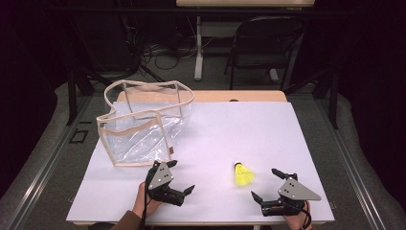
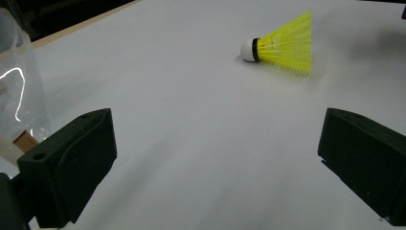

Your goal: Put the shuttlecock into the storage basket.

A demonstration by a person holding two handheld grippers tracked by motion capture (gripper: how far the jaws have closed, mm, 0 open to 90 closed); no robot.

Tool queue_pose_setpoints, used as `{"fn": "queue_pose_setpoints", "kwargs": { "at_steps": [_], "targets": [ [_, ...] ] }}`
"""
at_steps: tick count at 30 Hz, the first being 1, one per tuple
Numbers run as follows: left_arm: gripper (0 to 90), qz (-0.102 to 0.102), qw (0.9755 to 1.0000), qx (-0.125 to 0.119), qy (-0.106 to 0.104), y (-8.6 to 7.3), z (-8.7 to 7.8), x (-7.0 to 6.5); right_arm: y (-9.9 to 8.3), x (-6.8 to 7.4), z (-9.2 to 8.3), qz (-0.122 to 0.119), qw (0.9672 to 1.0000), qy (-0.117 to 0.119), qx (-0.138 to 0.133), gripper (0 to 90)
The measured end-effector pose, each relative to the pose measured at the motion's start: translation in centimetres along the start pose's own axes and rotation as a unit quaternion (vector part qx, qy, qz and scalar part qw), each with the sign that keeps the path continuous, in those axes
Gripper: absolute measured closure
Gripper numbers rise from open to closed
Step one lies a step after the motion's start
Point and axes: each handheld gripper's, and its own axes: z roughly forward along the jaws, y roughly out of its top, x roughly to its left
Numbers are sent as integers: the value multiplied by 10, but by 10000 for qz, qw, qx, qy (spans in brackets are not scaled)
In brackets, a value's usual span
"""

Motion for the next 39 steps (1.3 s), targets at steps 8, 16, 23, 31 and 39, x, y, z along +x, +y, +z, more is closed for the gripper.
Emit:
{"fn": "queue_pose_setpoints", "kwargs": {
  "at_steps": [8, 16, 23, 31, 39],
  "targets": [
    [0, -2, 10000, 56, -75, 7, 10, -4, 0, 0, 0, 14, 10000, 11, -3, 0],
    [0, 24, 9999, 89, -139, 17, 21, -8, -1, 0, 0, 41, 10000, 21, 14, 0],
    [0, 94, 9996, 94, -245, 28, 35, -15, -1, -1, 0, 57, 10000, 23, 22, 0],
    [0, 170, 9992, 180, -328, 36, 48, -21, -1, 0, 1, 62, 10000, 36, 34, 0],
    [0, 252, 9984, 228, -444, 45, 59, -27, -1, 0, 2, 40, 10000, 59, 23, 0]
  ]
}}
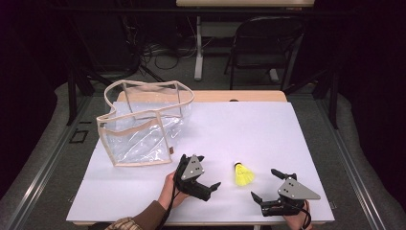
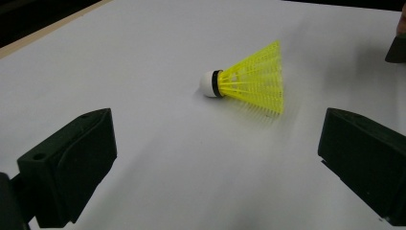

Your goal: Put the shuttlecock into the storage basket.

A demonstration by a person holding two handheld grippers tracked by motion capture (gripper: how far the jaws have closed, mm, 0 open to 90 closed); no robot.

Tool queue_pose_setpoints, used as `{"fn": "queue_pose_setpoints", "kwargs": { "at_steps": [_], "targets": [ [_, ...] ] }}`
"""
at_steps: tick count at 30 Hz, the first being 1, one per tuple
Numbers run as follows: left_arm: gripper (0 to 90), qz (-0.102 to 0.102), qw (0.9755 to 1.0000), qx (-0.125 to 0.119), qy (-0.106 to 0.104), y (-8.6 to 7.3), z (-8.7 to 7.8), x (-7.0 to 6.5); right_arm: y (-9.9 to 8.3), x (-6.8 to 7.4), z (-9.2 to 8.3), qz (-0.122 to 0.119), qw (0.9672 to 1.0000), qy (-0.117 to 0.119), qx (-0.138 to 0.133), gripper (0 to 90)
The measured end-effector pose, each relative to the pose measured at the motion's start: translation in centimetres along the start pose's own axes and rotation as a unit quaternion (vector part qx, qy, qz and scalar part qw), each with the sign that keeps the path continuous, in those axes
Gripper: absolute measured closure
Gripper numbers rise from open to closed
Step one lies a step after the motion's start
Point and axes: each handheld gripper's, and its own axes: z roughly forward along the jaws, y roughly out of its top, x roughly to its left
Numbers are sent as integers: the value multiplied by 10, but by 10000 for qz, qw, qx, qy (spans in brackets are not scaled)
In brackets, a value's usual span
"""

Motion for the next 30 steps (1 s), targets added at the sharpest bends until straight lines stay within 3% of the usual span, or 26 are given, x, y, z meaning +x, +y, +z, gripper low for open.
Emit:
{"fn": "queue_pose_setpoints", "kwargs": {
  "at_steps": [30],
  "targets": [
    [0, 325, 9992, 186, -122, 30, 37, -16, 0, 0, 0, 20, 10000, 8, 23, 0]
  ]
}}
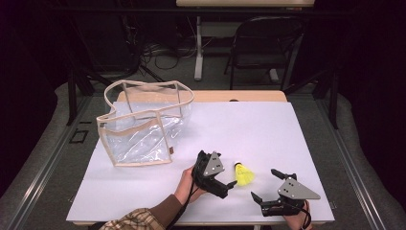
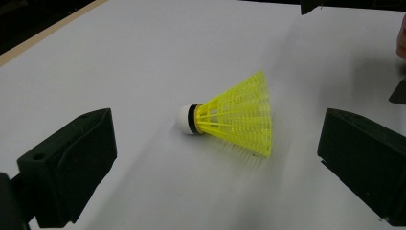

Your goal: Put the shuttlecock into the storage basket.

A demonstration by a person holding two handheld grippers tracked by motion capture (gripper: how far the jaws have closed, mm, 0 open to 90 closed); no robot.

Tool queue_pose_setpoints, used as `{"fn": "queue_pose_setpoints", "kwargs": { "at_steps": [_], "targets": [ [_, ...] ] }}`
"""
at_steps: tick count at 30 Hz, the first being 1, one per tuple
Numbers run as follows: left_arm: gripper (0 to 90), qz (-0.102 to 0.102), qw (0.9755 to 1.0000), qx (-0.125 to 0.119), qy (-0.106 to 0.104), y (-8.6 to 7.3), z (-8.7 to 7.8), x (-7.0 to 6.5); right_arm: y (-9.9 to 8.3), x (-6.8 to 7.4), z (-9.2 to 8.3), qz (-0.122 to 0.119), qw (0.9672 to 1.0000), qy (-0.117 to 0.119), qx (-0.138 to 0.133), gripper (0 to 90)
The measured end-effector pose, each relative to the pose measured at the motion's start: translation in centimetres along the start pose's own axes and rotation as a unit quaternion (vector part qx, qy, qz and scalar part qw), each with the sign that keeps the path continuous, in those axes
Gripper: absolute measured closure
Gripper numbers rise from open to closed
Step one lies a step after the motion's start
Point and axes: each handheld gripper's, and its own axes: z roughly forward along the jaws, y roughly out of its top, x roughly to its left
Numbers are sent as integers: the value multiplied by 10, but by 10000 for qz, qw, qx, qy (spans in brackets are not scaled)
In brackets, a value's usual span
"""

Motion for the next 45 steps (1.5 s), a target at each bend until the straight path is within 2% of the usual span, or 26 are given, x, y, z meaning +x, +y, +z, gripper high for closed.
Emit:
{"fn": "queue_pose_setpoints", "kwargs": {
  "at_steps": [10, 20, 24, 28, 36, 45],
  "targets": [
    [2, 95, 9999, 141, -9, 5, 12, -3, 0, 0, 0, -4, 10000, 0, -16, 0],
    [67, 168, 9995, 265, -15, 7, 21, -4, 0, 0, 0, -2, 10000, 17, -20, 0],
    [129, 166, 9994, 315, -30, 7, 26, -5, 0, 0, -1, -1, 10000, 21, -14, 0],
    [173, 268, 9990, 367, -36, 9, 30, -8, 0, 0, 0, 3, 10000, 25, -28, 0],
    [343, 411, 9983, 418, -47, 11, 39, -14, 0, 0, -1, 7, 10000, 28, -18, 0],
    [497, 321, 9984, 470, -58, 11, 46, -18, 0, 0, -1, 8, 10000, 39, -21, 0]
  ]
}}
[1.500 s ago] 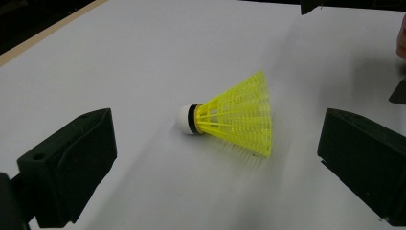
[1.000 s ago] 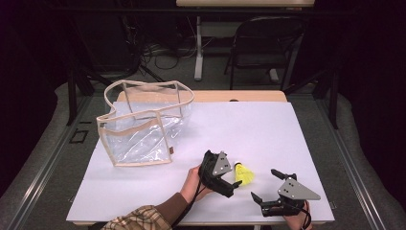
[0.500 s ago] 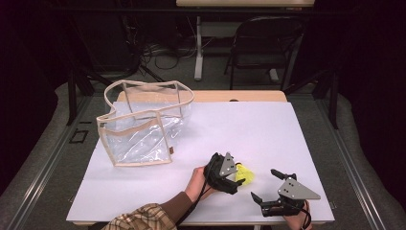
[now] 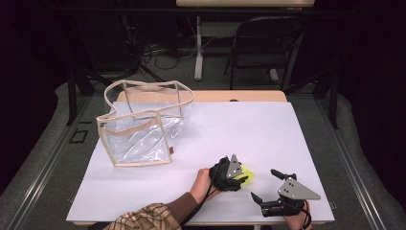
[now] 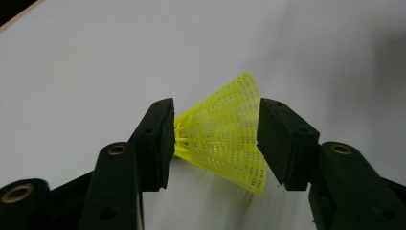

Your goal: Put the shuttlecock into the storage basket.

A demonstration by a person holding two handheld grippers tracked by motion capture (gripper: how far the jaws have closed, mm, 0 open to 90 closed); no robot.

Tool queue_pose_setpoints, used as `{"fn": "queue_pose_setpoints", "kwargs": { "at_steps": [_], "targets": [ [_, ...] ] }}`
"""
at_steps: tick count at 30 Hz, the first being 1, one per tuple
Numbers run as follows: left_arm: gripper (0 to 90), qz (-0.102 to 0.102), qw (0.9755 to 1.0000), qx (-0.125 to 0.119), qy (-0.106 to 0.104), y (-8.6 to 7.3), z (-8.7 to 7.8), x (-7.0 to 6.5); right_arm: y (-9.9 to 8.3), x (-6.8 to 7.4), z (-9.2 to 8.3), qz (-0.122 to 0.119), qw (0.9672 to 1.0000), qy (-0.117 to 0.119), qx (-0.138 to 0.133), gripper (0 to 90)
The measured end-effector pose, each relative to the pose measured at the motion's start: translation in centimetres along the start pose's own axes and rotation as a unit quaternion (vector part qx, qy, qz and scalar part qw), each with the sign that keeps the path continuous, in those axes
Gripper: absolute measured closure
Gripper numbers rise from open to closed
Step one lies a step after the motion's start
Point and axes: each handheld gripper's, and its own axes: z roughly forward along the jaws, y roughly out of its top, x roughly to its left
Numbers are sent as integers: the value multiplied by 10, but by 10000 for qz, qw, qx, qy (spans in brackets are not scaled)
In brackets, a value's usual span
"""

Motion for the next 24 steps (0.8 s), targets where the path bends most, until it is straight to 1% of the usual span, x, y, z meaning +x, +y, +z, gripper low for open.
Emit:
{"fn": "queue_pose_setpoints", "kwargs": {
  "at_steps": [2, 4, 8, 14, 22, 24],
  "targets": [
    [527, 24, 10000, 24, 19, 0, 2, -1, 0, 0, 0, 1, 10000, -2, -8, 0],
    [554, -21, 10000, 29, 37, 0, 3, -1, 0, 0, 0, 11, 10000, 2, 5, 0],
    [604, -45, 9999, 41, 99, -1, 4, -2, 0, 0, 0, 4, 10000, 2, -3, 0],
    [652, -100, 9997, 17, 205, -1, 4, -1, 0, 0, 0, 0, 10000, 5, 7, 0],
    [703, -172, 9994, -26, 283, -1, 3, 0, 0, 1, 1, 16, 10000, 15, 1, 0],
    [708, -164, 9994, -15, 300, -1, 3, 1, 0, 1, 1, 18, 10000, 14, 20, 0]
  ]
}}
